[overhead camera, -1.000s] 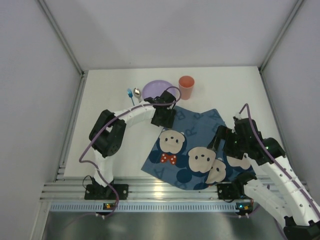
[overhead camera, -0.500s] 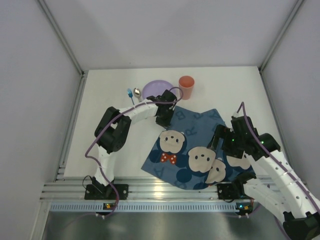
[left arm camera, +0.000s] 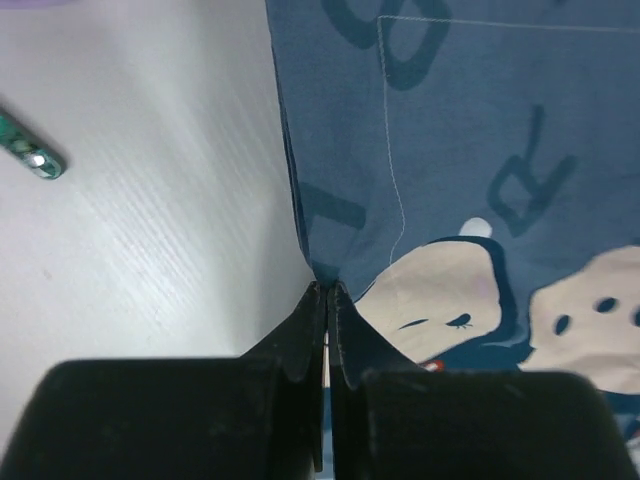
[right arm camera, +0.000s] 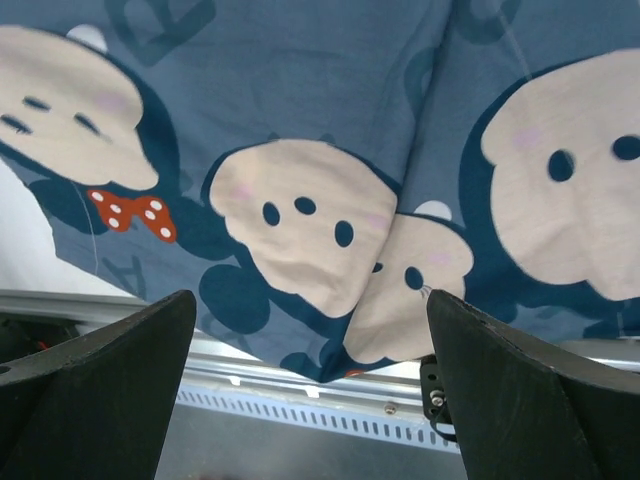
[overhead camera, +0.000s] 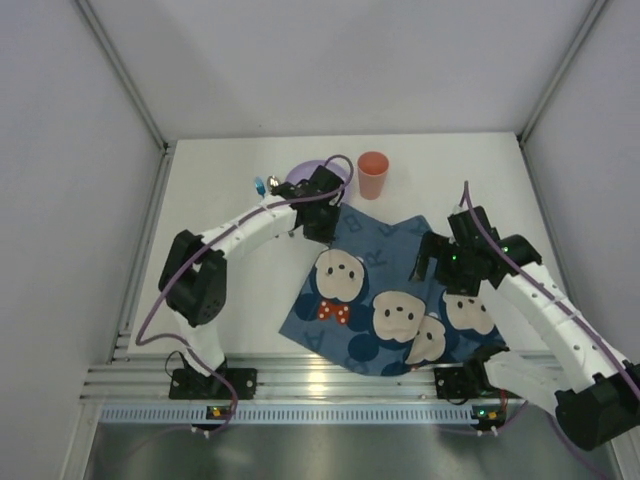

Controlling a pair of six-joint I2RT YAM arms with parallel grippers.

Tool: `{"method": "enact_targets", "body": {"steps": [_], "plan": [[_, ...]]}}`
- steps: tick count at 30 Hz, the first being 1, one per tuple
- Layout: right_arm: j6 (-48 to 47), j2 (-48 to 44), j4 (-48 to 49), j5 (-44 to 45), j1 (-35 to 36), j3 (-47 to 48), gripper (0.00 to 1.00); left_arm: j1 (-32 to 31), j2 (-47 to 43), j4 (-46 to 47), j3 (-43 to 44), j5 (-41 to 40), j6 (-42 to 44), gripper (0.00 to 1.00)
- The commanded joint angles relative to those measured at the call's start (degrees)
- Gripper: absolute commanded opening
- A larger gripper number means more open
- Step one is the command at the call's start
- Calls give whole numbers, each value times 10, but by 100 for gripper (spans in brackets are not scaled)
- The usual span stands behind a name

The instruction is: Set the dinner table for one person

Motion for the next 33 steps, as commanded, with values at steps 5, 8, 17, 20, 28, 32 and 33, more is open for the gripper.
{"method": "enact_targets", "body": {"steps": [5,8,17,20,28,32,33], "plan": [[-60,103,60,9,-53,100,100,2,-152,-41,5,-44,-38,0],[-65,149,83,-21,-100,107,100,2,-192,-43,-28,-57,-60,0],[-86,317,162,-82,-170,125,97,2,-272,-26,-149,-52,-102,0],[-96,360,169,-78,-179,143,93,1,-284,-34,-157,-64,-105,0],[-115,429,188,-53,-221,160,88,2,-312,-48,-173,-91,-108,0],[-114,464,192,-48,-221,170,85,3,-321,-44,-188,-98,-114,0],[-113,470,198,-51,-220,169,84,2,-323,-44,-194,-99,-114,0]]}}
